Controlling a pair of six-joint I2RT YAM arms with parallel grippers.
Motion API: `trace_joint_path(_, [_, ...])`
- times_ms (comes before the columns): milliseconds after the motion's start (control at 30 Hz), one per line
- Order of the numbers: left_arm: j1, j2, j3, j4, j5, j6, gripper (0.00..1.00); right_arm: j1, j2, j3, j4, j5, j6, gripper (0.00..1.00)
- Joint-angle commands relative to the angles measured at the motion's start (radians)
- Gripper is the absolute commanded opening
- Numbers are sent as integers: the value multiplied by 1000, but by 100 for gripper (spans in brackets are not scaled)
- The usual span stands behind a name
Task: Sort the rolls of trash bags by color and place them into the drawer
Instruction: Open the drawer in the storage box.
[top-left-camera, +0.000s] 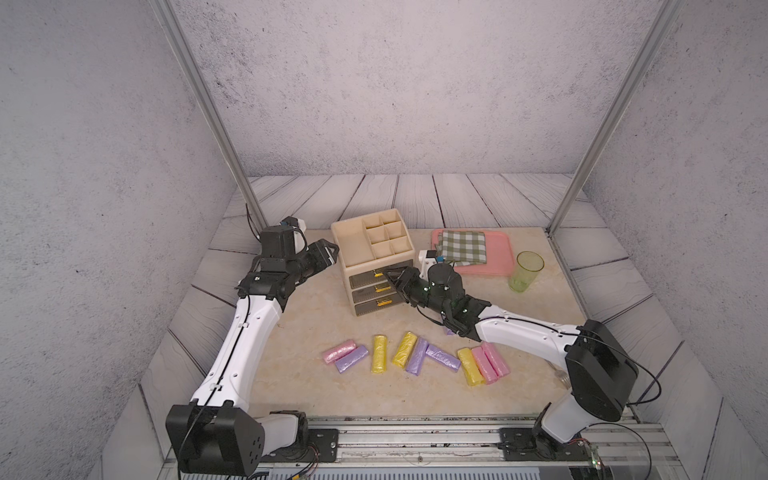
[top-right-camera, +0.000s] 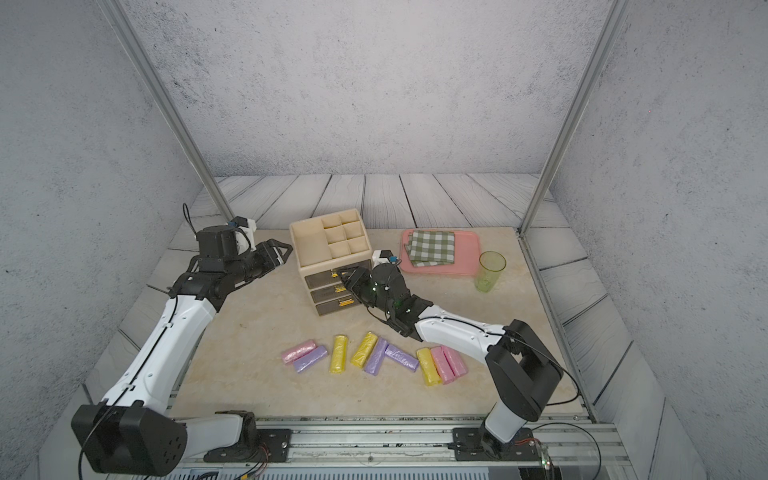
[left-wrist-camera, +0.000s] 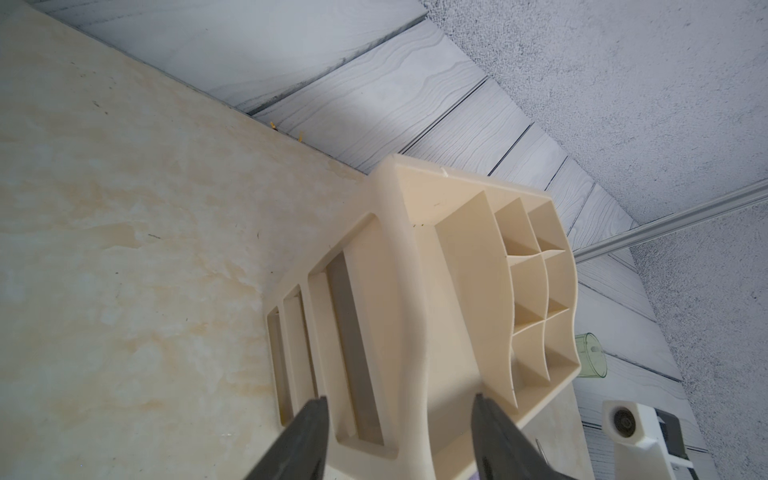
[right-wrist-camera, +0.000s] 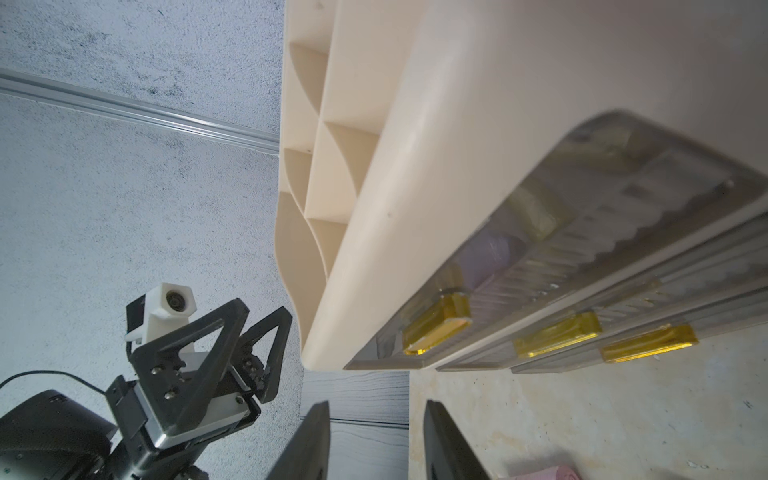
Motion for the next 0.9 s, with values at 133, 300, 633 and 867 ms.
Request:
trace_joint_path(133, [-18, 46, 44, 26, 30, 6, 54, 5, 45, 5, 34, 12, 9, 42])
trace_joint_path(300, [-21, 82, 40, 45, 8, 14, 51, 5, 51, -9, 44, 25, 9, 42])
trace_joint_path(633, [-24, 134, 73, 62, 37, 34, 51, 4, 67, -11, 59, 44, 1, 45])
trace_joint_path(867, [-30, 142, 68, 64, 46, 36, 40, 5, 83, -13, 71, 55, -7, 45])
